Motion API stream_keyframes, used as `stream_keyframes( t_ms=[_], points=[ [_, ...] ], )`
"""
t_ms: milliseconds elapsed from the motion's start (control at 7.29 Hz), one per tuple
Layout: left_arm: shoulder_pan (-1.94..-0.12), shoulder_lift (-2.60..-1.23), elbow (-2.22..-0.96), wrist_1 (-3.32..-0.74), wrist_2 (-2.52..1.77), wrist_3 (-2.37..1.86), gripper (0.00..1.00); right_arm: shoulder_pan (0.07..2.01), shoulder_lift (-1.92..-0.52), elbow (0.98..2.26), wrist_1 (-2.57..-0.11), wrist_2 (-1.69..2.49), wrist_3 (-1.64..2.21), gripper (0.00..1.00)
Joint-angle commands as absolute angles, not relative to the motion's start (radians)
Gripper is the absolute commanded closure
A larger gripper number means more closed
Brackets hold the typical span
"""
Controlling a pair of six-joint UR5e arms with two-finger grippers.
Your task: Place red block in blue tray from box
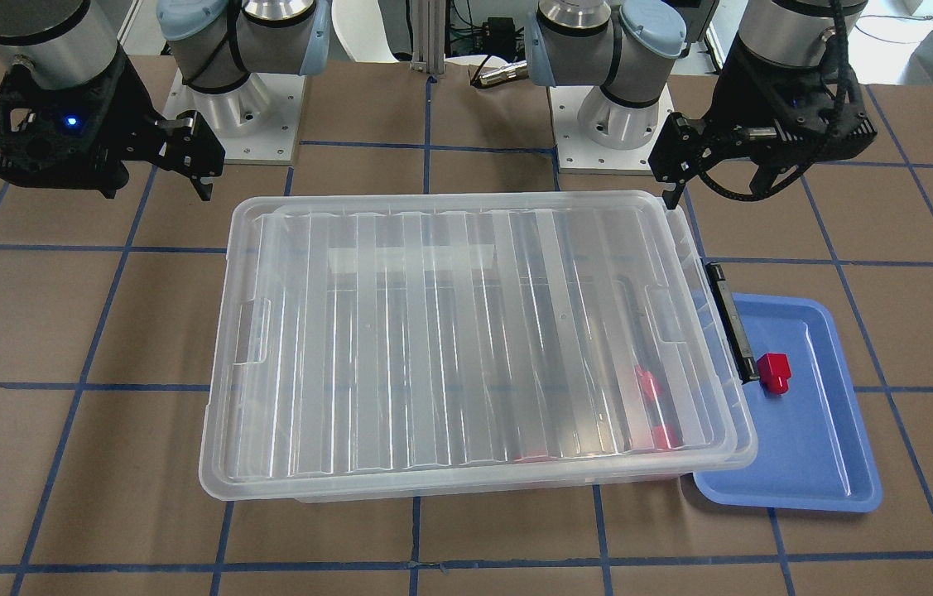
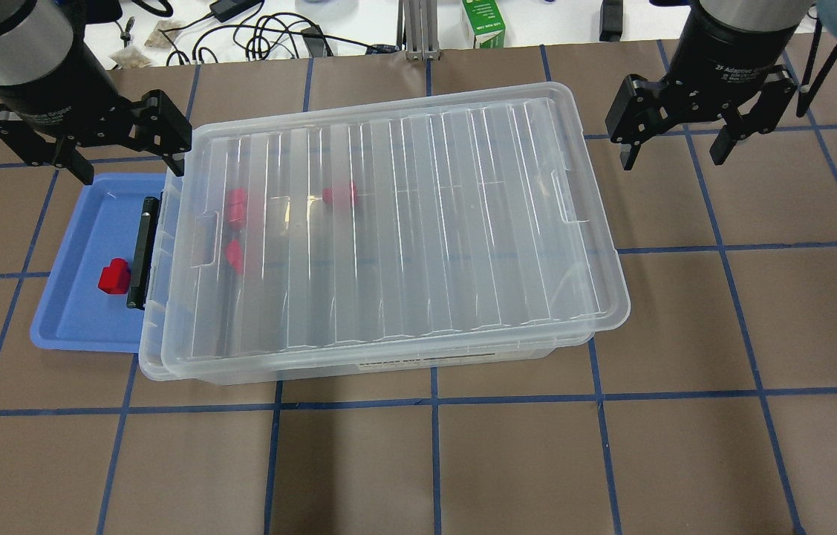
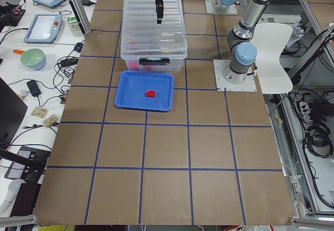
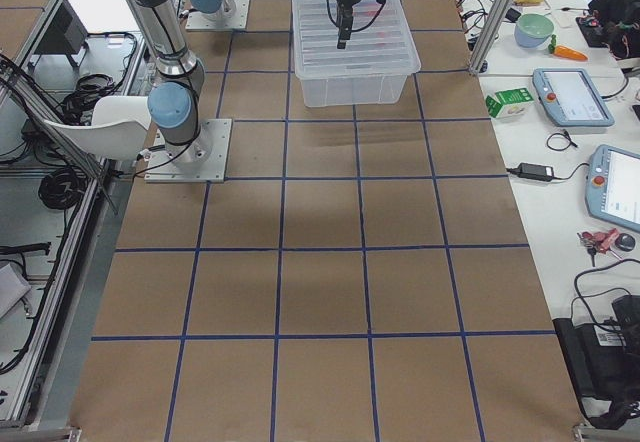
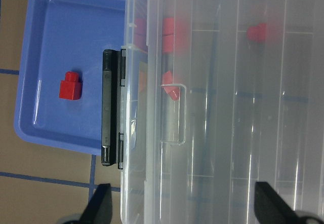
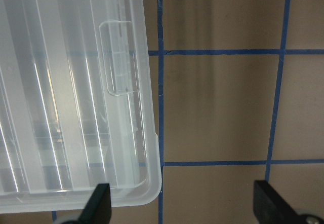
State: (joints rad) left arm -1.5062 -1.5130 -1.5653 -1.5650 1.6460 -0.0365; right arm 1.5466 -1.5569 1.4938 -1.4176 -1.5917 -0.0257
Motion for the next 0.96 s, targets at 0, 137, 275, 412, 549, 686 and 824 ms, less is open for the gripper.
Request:
stream_keyframes(
  t_ms=[0,137,275,412,549,686,824],
  points=[
    [-1.506,-1.522,-1.565,-1.565,1.638,-0.034,0.00,1.546,-1.612,1.555,-1.417,-1.606,-0.026,0.00],
    [-1.506,-1.531,-1.563,-1.562,1.637,-0.034,0.00,1.546,-1.617,1.558,-1.417,-1.605,-0.026,0.00],
    [-1.508,-1.529,-1.562,-1.562,1.641,-0.032,0.00,1.546,-1.617,1.559,-1.422,-1.597,-0.026,0.00],
    [-1.508,-1.531,-1.562,-1.562,1.643,-0.029,0.00,1.543,-1.612,1.557,-1.431,-1.601,-0.038,0.00],
    [-1.509,-1.529,-1.563,-1.562,1.644,-0.029,0.00,1.536,-1.609,1.557,-1.433,-1.594,-0.043,0.00],
    [-1.509,-1.528,-1.562,-1.562,1.644,-0.028,0.00,1.536,-1.608,1.557,-1.445,-1.591,-0.046,0.00],
    [-1.509,-1.528,-1.563,-1.562,1.646,-0.022,0.00,1.534,-1.608,1.555,-1.453,-1.589,-0.046,0.00]
  ],
)
